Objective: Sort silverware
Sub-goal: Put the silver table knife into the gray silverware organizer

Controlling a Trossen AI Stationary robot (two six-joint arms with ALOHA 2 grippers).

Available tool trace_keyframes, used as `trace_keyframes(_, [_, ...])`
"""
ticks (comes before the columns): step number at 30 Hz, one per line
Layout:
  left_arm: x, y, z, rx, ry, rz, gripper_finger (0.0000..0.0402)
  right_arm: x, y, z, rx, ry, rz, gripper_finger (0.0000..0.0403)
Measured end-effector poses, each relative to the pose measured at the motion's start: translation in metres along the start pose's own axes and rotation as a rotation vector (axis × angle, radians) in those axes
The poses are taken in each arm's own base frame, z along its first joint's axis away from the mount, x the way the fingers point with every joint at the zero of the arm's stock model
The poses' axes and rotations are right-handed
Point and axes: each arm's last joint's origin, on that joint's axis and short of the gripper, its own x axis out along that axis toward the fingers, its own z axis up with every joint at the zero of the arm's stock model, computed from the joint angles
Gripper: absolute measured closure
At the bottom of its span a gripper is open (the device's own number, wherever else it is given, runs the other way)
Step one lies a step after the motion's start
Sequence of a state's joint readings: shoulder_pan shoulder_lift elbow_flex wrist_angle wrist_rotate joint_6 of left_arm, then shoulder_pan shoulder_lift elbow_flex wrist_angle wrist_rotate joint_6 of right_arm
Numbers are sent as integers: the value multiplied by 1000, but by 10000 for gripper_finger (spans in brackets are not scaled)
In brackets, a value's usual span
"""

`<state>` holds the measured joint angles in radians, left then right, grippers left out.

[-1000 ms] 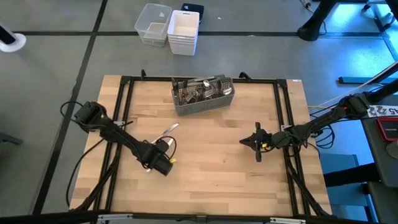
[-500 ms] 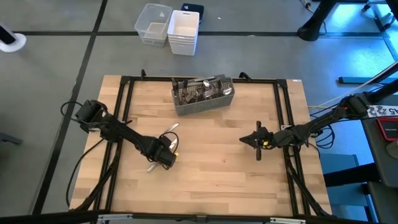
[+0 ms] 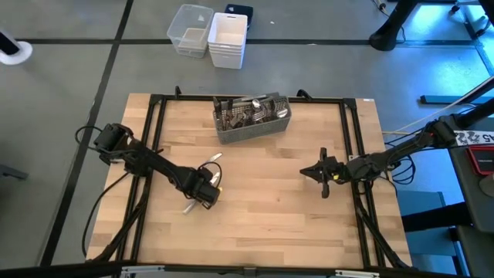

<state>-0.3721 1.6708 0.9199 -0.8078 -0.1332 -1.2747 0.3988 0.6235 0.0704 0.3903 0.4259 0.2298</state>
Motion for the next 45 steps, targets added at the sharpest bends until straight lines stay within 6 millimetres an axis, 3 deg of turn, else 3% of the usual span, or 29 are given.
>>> trace_keyframes(11, [-10,2,8,-37,18,-64,274,0,-1,-3,-10,25,-5,393])
trace_keyframes(21, [-10,-2,1,-15,0,-75,274,0,-1,-6,-23,59,-13,393])
trace_keyframes(34, [13,-7,1,-14,25,10,277,0,-1,-5,-20,52,-11,393])
trace_keyframes(37, [15,-6,5,-29,42,8,298,0,-1,-5,-20,52,-11,393])
trace_keyframes(43, [17,-5,12,-37,55,3,376,0,-1,-5,-20,52,-11,393])
trace_keyframes(45, [17,-4,13,-36,55,4,380,0,-1,-5,-20,54,-3,393])
